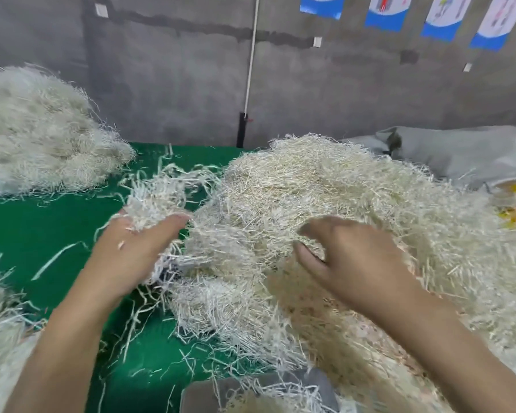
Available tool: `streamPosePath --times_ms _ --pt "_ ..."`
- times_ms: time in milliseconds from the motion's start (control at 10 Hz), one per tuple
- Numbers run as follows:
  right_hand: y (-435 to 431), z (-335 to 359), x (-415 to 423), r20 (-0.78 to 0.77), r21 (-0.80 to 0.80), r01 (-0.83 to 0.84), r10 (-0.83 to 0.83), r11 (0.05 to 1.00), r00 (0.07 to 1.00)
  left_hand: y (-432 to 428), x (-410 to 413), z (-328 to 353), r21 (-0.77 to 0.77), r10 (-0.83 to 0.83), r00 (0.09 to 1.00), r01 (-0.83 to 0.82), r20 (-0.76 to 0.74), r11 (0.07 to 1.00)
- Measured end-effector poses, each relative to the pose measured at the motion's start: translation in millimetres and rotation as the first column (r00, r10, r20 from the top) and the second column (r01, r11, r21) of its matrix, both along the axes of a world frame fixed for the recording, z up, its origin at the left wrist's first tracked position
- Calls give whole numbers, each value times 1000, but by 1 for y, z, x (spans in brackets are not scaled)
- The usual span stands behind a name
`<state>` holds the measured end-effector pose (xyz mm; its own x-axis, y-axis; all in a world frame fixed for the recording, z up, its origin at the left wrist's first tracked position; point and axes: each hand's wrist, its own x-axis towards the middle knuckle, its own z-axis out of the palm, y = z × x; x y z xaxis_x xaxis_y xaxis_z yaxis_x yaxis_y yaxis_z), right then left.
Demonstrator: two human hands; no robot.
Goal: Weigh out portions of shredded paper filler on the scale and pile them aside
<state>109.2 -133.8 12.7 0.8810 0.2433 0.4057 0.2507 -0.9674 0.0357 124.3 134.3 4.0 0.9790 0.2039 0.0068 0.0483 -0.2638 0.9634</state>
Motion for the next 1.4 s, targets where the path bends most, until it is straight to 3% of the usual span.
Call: streamPosePath --times_ms 100,200,300,400,500,600,700,800,900,1000,1100,1200,1300,1400 --pt "48 -1 4 -6 204 -353 361 913 932 -7 4 -4 -53 -100 995 101 21 993" --pt "84 -25 32 -430 307 -453 547 837 718 -11 2 -6 -83 -132 990 136 44 987" --pt "84 -50 68 -516 171 -462 478 870 710 -6 -1 -2 56 -157 987 156 27 986" --pt "64 -60 84 -464 53 -379 359 924 810 11 4 -9 481 -229 969 244 -92 842" --pt "35 -59 90 -465 -23 -236 199 971 863 20 15 -25 703 -166 959 281 -229 654" --pt "18 -63 88 -397 -133 -157 93 979 913 7 19 -36 767 -218 933 359 -286 531" --pt "17 -67 87 -326 -211 -107 33 972 945 -13 21 -45 750 -229 864 504 -449 429" --pt "16 -65 90 -331 -221 -15 -61 975 942 -15 11 -39 712 -378 803 589 -461 382" --pt "12 -66 93 -336 -209 38 -108 977 936 7 1 -21 761 -441 825 528 -353 378" --pt "11 -68 97 -355 -207 67 -139 976 924 22 -4 -9 763 -459 849 474 -263 439" --pt "12 -68 100 -382 -220 98 -178 971 907 26 -2 -3 482 -342 939 285 33 829" --pt "15 -74 97 -386 -268 112 -213 957 898 39 12 -8 -52 116 990 -112 78 992" --pt "19 -78 86 -419 -309 67 -199 949 886 30 19 -20 2 214 977 -214 24 977" --pt "18 -58 69 -477 -302 9 -159 953 864 19 24 -24 -111 120 992 -115 48 987"
